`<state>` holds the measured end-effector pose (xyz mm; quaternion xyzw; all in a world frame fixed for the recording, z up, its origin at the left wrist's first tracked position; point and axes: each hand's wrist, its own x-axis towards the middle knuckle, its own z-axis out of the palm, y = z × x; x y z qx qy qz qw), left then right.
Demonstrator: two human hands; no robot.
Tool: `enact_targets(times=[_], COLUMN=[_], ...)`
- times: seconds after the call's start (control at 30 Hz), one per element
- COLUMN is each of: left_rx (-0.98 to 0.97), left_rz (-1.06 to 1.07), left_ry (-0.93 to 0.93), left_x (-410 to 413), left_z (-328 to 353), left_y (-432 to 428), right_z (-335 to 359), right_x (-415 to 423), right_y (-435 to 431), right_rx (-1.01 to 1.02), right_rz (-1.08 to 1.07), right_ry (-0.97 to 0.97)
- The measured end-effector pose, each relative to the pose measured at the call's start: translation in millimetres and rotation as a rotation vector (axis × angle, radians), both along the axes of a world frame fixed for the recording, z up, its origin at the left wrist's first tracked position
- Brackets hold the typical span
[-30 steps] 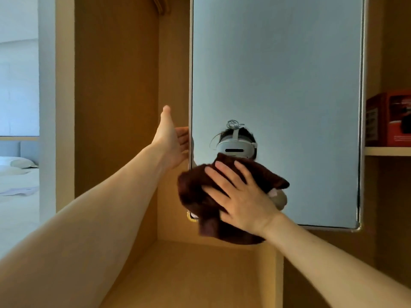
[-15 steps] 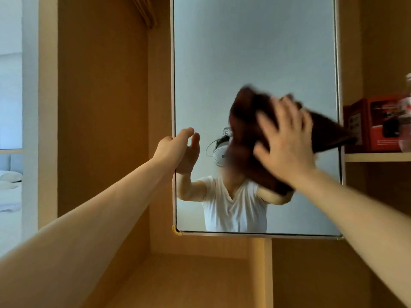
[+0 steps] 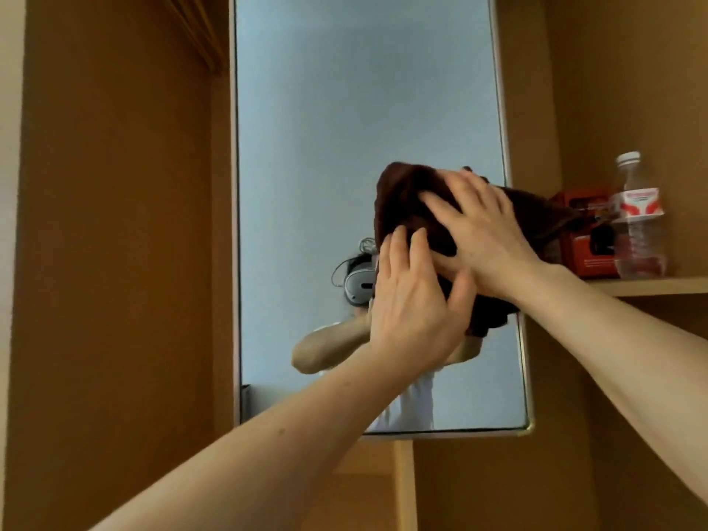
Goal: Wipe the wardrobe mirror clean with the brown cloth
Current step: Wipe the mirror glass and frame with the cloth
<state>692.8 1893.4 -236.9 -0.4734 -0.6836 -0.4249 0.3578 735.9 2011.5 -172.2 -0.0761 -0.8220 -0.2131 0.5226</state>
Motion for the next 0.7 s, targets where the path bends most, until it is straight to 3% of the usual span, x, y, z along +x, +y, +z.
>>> enact_targets(times=[0.13,0.27,0.4,0.57,0.7], left_rx=[-0.048,-0.119,-0.185,-0.166,-0.105], left_rz=[0.136,0.287,0.376,0.478,0.441], left_ry=[0.071,0.370,0.613,0.575,0.506], left_x=[-10,-43,-67,-63,-55], left_z=[-16,-51,-31,71,80], left_y=[19,10,5,7,16], right_z=[-29,-102,-83,10,24], right_x=[18,14,6,0,-6], right_y=[20,30,40,29,22], right_rx=[0.014,0.019,0.076,-0.002,-0.058], right_rz=[0.131,0.103,0.088,0.035,0.073], right_ry=[-0.009,0.108,0.142,0.234,0.277])
